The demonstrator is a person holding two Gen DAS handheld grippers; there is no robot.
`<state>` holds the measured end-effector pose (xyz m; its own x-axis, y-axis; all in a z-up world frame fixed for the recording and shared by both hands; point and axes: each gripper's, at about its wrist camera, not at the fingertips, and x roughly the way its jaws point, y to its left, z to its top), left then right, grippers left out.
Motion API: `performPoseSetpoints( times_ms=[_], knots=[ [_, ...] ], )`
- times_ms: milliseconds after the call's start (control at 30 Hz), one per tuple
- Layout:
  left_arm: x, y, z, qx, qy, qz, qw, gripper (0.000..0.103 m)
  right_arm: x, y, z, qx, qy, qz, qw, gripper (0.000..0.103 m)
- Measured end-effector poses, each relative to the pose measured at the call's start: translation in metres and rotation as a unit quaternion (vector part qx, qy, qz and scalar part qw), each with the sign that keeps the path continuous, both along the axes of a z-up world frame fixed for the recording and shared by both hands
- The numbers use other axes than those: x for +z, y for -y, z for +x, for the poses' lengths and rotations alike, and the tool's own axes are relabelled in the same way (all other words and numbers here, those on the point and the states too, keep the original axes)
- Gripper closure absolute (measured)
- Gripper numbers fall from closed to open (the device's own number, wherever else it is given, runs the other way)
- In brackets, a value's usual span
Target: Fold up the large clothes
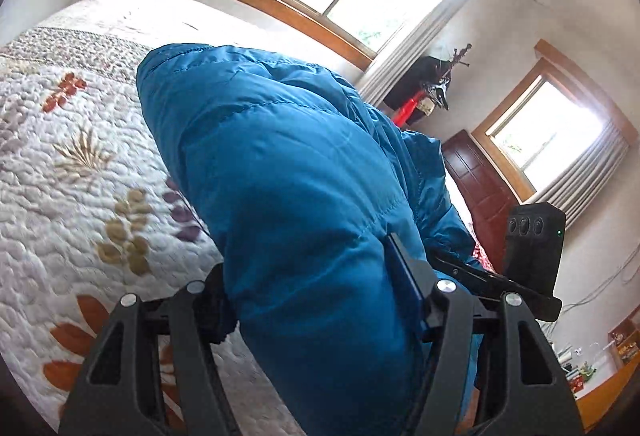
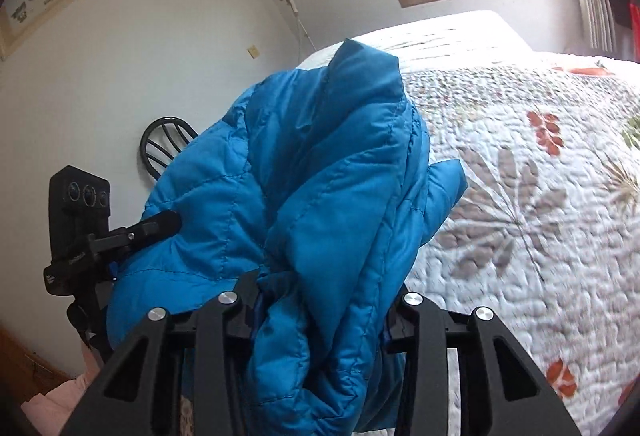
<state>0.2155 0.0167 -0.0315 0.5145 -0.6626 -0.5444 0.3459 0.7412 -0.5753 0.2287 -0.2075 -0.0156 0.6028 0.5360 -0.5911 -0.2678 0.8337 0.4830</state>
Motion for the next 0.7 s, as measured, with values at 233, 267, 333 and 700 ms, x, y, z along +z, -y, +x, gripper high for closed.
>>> performPoseSetpoints(
  times_ms=[233, 267, 333, 700],
  knots=[
    [-0.029, -0.054, 0.074, 0.033, -0.020, 0.002, 0.9992, 0.039, -0.036, -0.039, 0.103, 0.015, -0.033, 0.030, 0.999, 0.063],
    [-0.037, -0.054, 0.086, 0.034, -0.031, 0.007, 0.9989, 0.039, -0.048, -0.043, 0.116, 0.014, -0.051, 0.035, 0.998, 0.063],
    [-0.063, -0.063, 0.105, 0.035, -0.064, 0.025, 0.9970, 0.036, -0.078, -0.045, 0.135, 0.006, -0.095, 0.047, 0.994, 0.061],
    [-0.069, -0.086, 0.100, 0.047, -0.106, 0.050, 0.9921, 0.017, -0.087, -0.021, 0.119, -0.008, -0.122, 0.100, 0.987, 0.038]
  ],
)
